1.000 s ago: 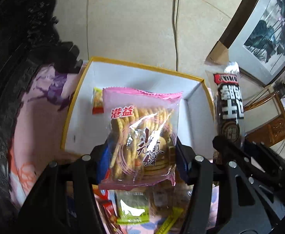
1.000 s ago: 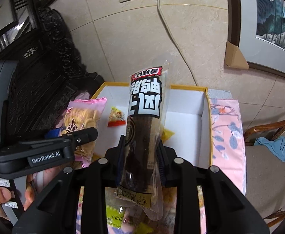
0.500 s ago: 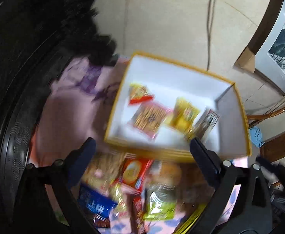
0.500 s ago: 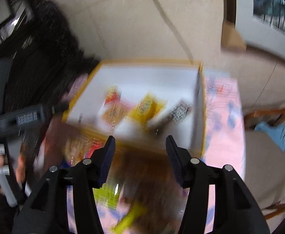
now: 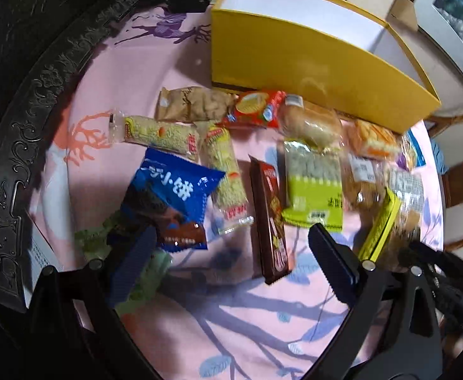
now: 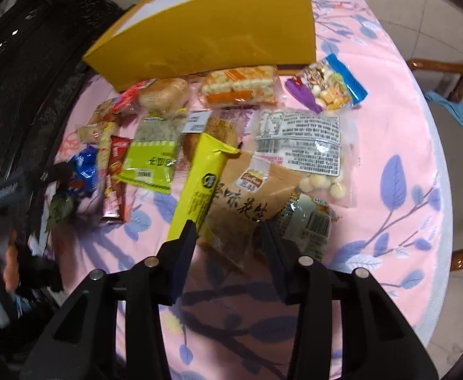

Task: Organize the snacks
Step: 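Grasp the brown chocolate bar with the left gripper while the right grasps the tan bread bag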

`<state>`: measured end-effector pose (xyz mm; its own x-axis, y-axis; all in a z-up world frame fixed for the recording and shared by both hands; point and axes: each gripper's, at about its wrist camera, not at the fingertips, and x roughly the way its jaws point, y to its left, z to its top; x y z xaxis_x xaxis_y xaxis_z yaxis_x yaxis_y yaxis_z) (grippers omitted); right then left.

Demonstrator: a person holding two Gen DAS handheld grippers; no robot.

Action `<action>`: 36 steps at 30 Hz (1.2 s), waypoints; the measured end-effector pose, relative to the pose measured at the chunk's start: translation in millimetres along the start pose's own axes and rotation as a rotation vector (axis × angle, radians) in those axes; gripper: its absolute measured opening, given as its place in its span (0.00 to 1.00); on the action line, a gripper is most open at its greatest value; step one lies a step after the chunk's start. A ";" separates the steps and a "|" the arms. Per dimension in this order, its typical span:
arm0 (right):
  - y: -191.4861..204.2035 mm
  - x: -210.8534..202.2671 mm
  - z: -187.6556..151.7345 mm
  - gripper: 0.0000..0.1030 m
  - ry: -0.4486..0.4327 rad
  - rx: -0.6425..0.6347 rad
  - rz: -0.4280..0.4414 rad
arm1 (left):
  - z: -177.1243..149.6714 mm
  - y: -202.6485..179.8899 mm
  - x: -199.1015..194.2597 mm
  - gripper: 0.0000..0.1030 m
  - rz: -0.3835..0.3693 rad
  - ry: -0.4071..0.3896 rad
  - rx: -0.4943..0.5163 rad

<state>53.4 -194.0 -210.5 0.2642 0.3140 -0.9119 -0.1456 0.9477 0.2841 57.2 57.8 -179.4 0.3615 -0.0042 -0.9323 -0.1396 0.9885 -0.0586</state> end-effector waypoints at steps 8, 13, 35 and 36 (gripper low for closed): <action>8.4 24.6 15.7 0.44 -0.051 0.051 -0.023 | -16.0 3.9 -10.0 0.96 0.020 -0.015 0.005; 3.1 34.3 20.9 0.46 -0.041 0.127 0.037 | -23.9 19.8 -9.1 0.96 0.029 0.000 -0.040; -7.6 -4.8 -20.4 0.29 -0.081 0.074 0.000 | -28.4 -35.5 70.9 0.50 0.036 0.058 0.046; -7.7 -4.0 -20.1 0.29 -0.081 0.079 0.003 | -27.9 -35.3 72.9 0.51 0.034 0.052 0.038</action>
<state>34.3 -203.8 -215.0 0.3403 0.3174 -0.8851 -0.0722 0.9473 0.3120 62.7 18.3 -255.2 0.3087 0.0223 -0.9509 -0.1159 0.9932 -0.0143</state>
